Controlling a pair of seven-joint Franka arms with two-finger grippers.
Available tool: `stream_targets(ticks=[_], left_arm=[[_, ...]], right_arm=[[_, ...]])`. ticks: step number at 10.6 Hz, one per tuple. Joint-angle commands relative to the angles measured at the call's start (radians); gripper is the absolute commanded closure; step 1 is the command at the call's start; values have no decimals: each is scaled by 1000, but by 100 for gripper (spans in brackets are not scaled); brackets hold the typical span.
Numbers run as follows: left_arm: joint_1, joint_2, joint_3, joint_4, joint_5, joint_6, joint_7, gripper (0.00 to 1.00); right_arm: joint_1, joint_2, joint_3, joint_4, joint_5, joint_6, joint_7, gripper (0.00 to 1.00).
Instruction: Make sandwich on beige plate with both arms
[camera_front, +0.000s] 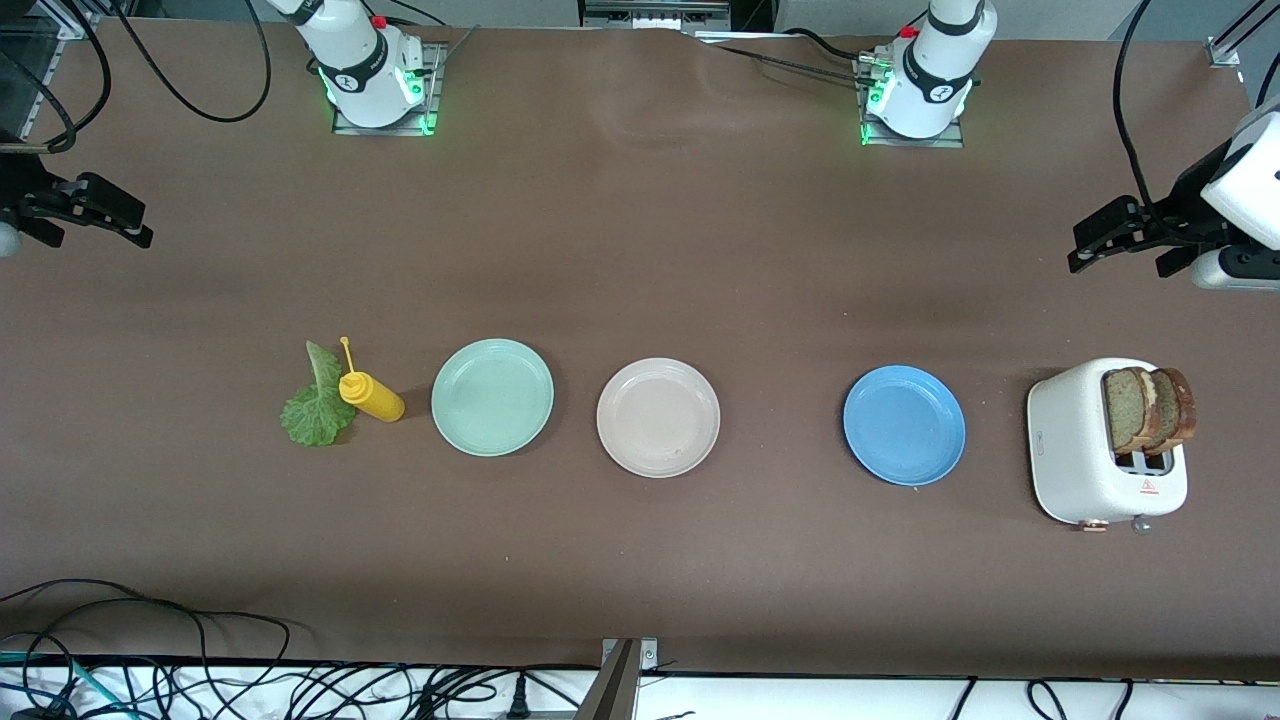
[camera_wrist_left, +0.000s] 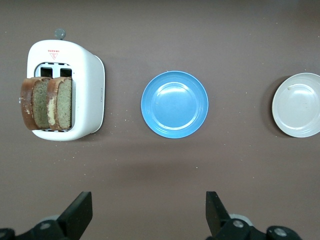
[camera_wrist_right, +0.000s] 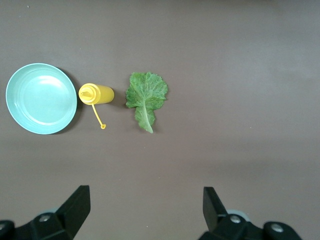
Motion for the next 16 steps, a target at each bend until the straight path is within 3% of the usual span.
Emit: stream_targets(ticks=[1, 12, 16], left_arm=[[3, 8, 6, 26, -4, -22, 0, 0], [-3, 14, 3, 22, -24, -37, 0, 0], [3, 111, 9, 26, -5, -28, -11, 0]], right_arm=[[-9, 9, 9, 26, 4, -15, 10, 0], [-12, 9, 6, 24, 28, -21, 4, 0], [-12, 9, 6, 24, 28, -21, 4, 0]])
